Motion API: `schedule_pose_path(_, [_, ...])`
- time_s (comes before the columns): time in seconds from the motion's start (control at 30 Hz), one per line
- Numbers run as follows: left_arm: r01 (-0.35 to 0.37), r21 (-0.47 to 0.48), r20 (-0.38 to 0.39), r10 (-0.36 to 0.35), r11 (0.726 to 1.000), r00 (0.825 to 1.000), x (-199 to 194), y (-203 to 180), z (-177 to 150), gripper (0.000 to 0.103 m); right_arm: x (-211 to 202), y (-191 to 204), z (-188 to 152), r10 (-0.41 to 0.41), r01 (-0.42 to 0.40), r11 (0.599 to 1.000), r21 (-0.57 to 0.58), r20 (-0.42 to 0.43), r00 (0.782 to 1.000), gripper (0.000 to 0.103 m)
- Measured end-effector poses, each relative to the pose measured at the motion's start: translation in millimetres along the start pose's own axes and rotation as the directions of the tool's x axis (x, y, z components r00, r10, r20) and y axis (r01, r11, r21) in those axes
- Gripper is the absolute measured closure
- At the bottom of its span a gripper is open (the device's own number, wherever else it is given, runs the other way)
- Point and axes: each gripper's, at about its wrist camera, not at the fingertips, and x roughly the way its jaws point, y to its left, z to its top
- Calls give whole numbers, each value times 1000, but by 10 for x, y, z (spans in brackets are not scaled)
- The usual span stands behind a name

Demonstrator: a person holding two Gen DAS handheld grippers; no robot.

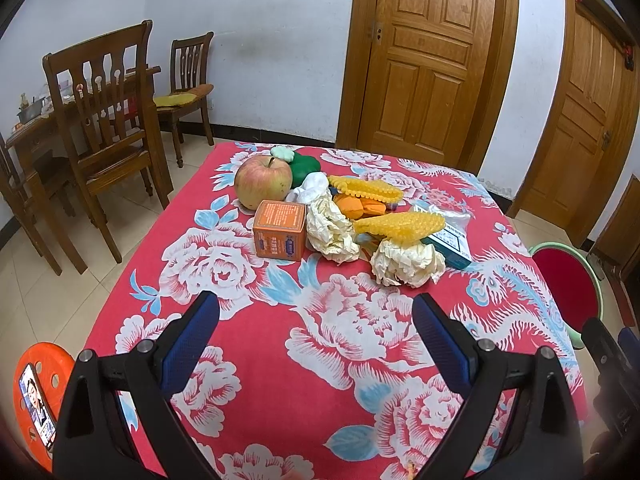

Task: Collect trash

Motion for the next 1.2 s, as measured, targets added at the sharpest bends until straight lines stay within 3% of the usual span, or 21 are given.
schedule_pose_path(1.2, [0,-2,-1,0,1000,1000,11,23,-12,7,0,-6,-17,1,-1,1000,1,-8,1000,0])
